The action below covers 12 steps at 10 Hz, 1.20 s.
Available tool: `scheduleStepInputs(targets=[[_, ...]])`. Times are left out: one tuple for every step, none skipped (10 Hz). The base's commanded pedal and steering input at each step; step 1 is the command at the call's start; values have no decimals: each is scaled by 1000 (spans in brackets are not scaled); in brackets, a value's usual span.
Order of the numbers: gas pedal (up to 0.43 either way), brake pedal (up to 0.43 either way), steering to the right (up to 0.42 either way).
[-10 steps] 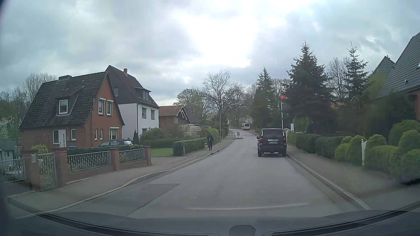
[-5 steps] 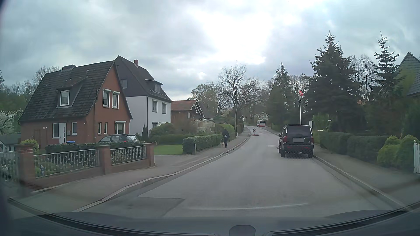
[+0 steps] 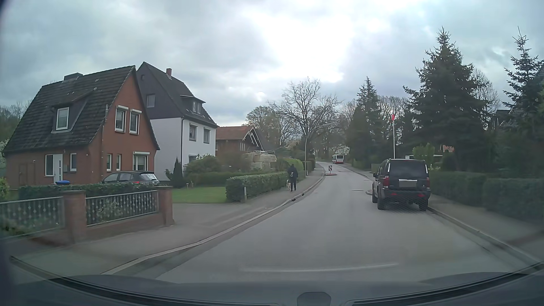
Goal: Follow the waypoints while adhering to traffic rules and regulations
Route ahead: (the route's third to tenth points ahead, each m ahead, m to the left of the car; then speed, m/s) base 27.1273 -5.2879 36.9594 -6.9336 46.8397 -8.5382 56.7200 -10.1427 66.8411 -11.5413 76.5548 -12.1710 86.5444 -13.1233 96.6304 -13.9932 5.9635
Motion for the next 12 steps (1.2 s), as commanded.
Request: scheduleStepInputs(targets=[[87, 0, 42], [87, 0, 45], [87, 0, 45], [87, 0, 46], [87, 0, 48], [87, 0, 49], [79, 0, 51], [79, 0, 56], [79, 0, 59], [67, 0, 60], [67, 0, 60], [67, 0, 60]])
